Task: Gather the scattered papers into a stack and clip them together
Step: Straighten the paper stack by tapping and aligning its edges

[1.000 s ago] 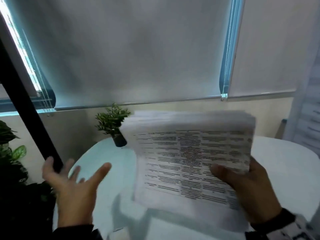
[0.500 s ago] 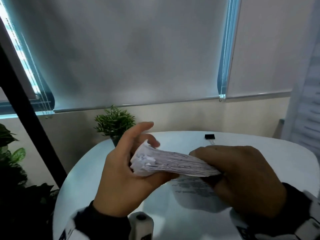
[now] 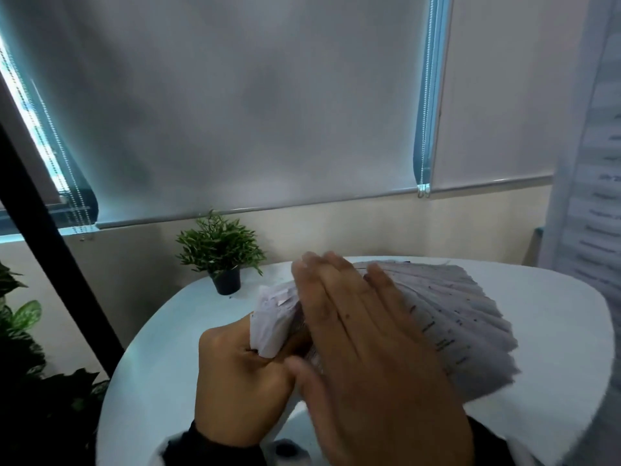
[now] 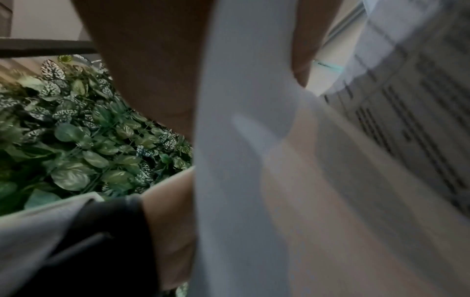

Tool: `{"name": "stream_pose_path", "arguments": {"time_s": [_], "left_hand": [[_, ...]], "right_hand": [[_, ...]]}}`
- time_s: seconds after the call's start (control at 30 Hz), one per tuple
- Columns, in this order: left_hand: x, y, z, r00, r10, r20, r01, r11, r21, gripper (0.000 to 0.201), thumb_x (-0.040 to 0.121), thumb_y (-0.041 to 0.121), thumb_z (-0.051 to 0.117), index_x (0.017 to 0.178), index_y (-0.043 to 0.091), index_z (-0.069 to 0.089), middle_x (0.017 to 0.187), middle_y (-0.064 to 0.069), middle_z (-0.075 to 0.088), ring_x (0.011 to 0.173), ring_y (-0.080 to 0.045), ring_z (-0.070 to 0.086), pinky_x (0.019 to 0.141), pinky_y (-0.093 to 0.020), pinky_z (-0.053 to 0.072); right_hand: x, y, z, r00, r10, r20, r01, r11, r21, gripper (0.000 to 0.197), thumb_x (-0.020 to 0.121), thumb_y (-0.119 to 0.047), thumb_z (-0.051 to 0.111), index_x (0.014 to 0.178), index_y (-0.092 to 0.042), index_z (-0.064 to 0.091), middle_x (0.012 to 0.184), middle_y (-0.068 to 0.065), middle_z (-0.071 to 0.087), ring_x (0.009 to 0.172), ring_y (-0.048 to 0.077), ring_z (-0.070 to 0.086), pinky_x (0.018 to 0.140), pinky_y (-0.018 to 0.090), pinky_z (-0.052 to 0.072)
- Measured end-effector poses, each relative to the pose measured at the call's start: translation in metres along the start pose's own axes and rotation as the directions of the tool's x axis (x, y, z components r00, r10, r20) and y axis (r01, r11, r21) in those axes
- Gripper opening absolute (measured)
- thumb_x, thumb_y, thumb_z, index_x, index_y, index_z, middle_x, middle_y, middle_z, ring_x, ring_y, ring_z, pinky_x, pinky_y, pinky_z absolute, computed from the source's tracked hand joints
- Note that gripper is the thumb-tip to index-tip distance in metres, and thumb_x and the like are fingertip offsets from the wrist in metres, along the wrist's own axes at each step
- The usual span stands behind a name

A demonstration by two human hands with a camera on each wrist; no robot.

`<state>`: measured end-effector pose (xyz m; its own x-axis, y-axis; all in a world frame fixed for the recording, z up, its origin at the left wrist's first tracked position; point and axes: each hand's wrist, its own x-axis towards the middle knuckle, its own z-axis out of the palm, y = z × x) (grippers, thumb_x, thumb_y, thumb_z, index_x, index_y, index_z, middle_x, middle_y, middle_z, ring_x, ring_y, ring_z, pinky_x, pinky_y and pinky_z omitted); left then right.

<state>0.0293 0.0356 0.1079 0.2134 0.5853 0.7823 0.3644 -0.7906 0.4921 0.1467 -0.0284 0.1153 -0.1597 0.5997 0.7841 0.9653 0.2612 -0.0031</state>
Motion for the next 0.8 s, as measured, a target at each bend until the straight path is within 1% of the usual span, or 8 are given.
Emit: {"name": "stream_pose_path", "arguments": {"time_s": [0.17, 0.27, 0.37, 0.4, 0.47, 0.57, 0.7, 0.8], "left_hand": [[-0.006, -0.007, -0.010, 0.960, -0.266, -0.085, 0.257, 0.961, -0.103, 0.032, 0.051, 0.045, 0.085, 0.059, 0.065, 0.061, 0.056, 0.039, 0.059, 0.059, 0.014, 0.062, 0.053, -0.006, 0.049], [-0.005, -0.007, -0.019, 0.914, -0.403, -0.050, 0.385, 0.899, -0.207, 0.035, 0.047, 0.033, 0.093, 0.054, 0.055, 0.066, 0.058, 0.023, 0.068, 0.057, 0.002, 0.067, 0.049, -0.014, 0.052], [-0.004, -0.004, -0.027, 0.873, -0.487, 0.020, 0.467, 0.824, -0.320, 0.031, 0.049, 0.017, 0.086, 0.054, 0.044, 0.072, 0.061, 0.012, 0.072, 0.058, -0.005, 0.069, 0.046, -0.012, 0.050], [-0.003, -0.002, -0.030, 0.865, -0.499, 0.051, 0.483, 0.800, -0.356, 0.031, 0.046, 0.017, 0.089, 0.061, 0.040, 0.075, 0.064, 0.007, 0.074, 0.061, -0.009, 0.071, 0.048, -0.014, 0.052], [-0.001, 0.000, -0.035, 0.861, -0.497, 0.105, 0.491, 0.761, -0.423, 0.041, 0.038, 0.022, 0.095, 0.073, 0.033, 0.077, 0.074, 0.000, 0.076, 0.068, -0.017, 0.073, 0.052, -0.021, 0.056], [0.000, 0.005, -0.034, 0.857, -0.476, 0.197, 0.497, 0.663, -0.560, 0.049, 0.030, 0.031, 0.085, 0.077, 0.028, 0.076, 0.081, -0.008, 0.076, 0.074, -0.027, 0.074, 0.058, -0.035, 0.058], [-0.013, -0.014, -0.022, 0.790, -0.522, 0.323, 0.592, 0.512, -0.622, 0.074, 0.013, 0.036, 0.094, 0.083, 0.022, 0.077, 0.089, -0.014, 0.075, 0.080, -0.034, 0.073, 0.061, -0.038, 0.058], [-0.030, -0.041, -0.007, 0.664, -0.603, 0.442, 0.731, 0.403, -0.550, 0.063, 0.025, 0.019, 0.091, 0.087, 0.012, 0.077, 0.094, -0.020, 0.074, 0.083, -0.039, 0.071, 0.067, -0.044, 0.059]], "right_hand": [[-0.001, 0.053, -0.011, 0.994, 0.020, 0.109, -0.006, 0.993, -0.122, 0.050, 0.085, -0.029, 0.046, 0.133, -0.015, 0.044, 0.131, 0.005, 0.058, 0.121, 0.021, 0.055, 0.105, 0.043, 0.027], [-0.006, 0.093, -0.014, 0.980, 0.040, 0.197, -0.016, 0.992, -0.121, 0.045, 0.089, -0.033, 0.038, 0.132, -0.022, 0.040, 0.129, 0.000, 0.059, 0.118, 0.017, 0.053, 0.106, 0.038, 0.029], [-0.009, 0.121, -0.023, 0.955, 0.129, 0.268, -0.165, 0.980, 0.113, 0.042, 0.089, -0.046, 0.035, 0.132, -0.044, 0.036, 0.129, -0.025, 0.053, 0.114, 0.000, 0.054, 0.101, 0.019, 0.036], [-0.010, 0.123, -0.024, 0.949, 0.151, 0.277, -0.237, 0.922, 0.306, 0.040, 0.087, -0.053, 0.041, 0.127, -0.050, 0.037, 0.128, -0.028, 0.054, 0.112, -0.006, 0.053, 0.097, 0.012, 0.039], [-0.010, 0.122, -0.018, 0.944, 0.192, 0.268, -0.330, 0.567, 0.755, 0.049, 0.077, -0.056, 0.062, 0.121, -0.048, 0.044, 0.124, -0.021, 0.057, 0.114, 0.001, 0.056, 0.093, 0.017, 0.047], [-0.011, 0.117, -0.004, 0.906, 0.275, 0.322, -0.362, 0.107, 0.926, 0.063, 0.056, -0.051, 0.083, 0.113, -0.045, 0.056, 0.119, -0.001, 0.065, 0.108, 0.019, 0.064, 0.081, 0.028, 0.055], [-0.017, 0.115, 0.008, 0.833, 0.255, 0.492, -0.502, -0.029, 0.865, 0.065, 0.065, -0.034, 0.083, 0.122, -0.019, 0.057, 0.116, 0.012, 0.067, 0.104, 0.034, 0.065, 0.082, 0.043, 0.056], [-0.029, 0.119, 0.030, 0.738, 0.235, 0.632, -0.632, -0.088, 0.770, 0.056, 0.073, -0.008, 0.071, 0.125, -0.005, 0.051, 0.116, 0.021, 0.065, 0.103, 0.041, 0.064, 0.085, 0.054, 0.053]]}}
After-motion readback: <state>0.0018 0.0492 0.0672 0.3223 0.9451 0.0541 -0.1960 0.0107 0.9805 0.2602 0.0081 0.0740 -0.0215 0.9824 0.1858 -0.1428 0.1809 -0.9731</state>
